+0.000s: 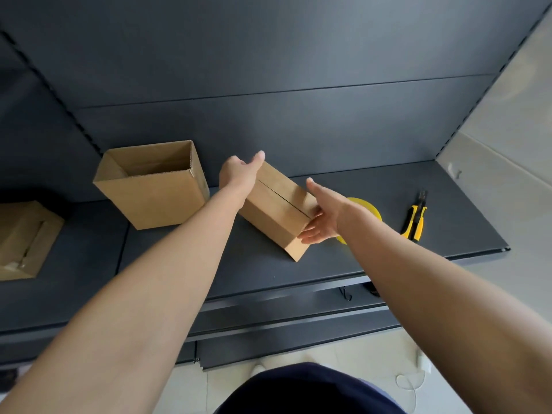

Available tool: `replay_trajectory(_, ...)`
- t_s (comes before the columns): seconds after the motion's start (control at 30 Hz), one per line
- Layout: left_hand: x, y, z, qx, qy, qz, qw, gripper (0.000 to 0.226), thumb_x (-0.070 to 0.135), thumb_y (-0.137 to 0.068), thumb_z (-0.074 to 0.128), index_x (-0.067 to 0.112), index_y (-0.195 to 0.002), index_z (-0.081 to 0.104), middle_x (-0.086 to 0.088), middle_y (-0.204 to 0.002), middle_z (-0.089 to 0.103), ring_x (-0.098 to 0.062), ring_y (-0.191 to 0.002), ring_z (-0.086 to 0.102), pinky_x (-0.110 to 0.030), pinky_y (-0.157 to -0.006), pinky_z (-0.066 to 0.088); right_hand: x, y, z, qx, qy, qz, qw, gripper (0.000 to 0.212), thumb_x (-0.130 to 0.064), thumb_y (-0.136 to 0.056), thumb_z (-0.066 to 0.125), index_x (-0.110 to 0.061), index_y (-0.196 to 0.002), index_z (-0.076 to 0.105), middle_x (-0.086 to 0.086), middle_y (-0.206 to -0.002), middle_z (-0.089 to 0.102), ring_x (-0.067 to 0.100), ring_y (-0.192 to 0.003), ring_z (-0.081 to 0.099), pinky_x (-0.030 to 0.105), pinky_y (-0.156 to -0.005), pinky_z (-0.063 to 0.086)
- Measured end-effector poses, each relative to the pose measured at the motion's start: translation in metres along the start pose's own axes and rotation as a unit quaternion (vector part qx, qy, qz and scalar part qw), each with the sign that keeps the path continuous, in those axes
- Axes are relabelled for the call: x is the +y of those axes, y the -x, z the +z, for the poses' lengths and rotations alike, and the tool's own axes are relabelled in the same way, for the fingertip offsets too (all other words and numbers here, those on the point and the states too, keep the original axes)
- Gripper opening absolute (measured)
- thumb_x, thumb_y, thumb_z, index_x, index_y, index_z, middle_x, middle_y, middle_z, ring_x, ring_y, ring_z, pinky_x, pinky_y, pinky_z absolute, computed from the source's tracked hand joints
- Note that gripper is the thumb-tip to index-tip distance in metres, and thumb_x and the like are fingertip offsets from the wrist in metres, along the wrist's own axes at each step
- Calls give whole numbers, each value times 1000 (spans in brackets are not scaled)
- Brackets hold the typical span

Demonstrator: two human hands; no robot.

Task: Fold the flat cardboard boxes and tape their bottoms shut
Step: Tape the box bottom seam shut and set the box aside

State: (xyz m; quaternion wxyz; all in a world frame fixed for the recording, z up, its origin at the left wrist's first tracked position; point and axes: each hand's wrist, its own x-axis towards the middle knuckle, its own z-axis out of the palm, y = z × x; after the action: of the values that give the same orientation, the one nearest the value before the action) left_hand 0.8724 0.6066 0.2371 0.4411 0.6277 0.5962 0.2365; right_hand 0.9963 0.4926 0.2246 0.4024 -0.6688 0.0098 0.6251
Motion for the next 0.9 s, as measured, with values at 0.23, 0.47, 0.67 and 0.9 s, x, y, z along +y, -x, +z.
replay_trajectory(0.23,17,23,-18,-49,19,-116,992,37,32,-81,60,13,-111,48,-8,-102,51,-22,-87,52,-32,-64,42,-11,17,2,51,-12,-49,997,8,-10,-89,47,-6,-96,50,14,-97,54,35,-94,58,56,-92,46)
replay_trajectory(0.47,-19,38,-36,-42,73,-87,993,47,-17,-81,46,8,-118,58,-6,-111,56,-24,-107,53,-33,-90,49,0,14,12,99,44,-117,987,16,1,-78,44,-14,-74,43,1,-75,39,19,-65,36,31,-71,34)
replay_trajectory(0.67,-67,49,-61,44,124,-163,978,42,-14,-86,41,3,-123,54,-11,-118,56,-25,-104,54,-29,-78,49,18,8,45,95,102,-126,982,13,-5,-87,38,-13,-78,45,0,-65,39,16,-56,37,24,-56,37)
replay_trajectory(0.9,-124,54,-106,153,210,-215,941,34,-6,-91,40,18,-94,64,-4,-90,62,-17,-76,58,-26,-62,51,40,7,108,22,148,-134,980,29,2,-91,36,-17,-109,49,-3,-82,47,17,-89,48,34,-94,52)
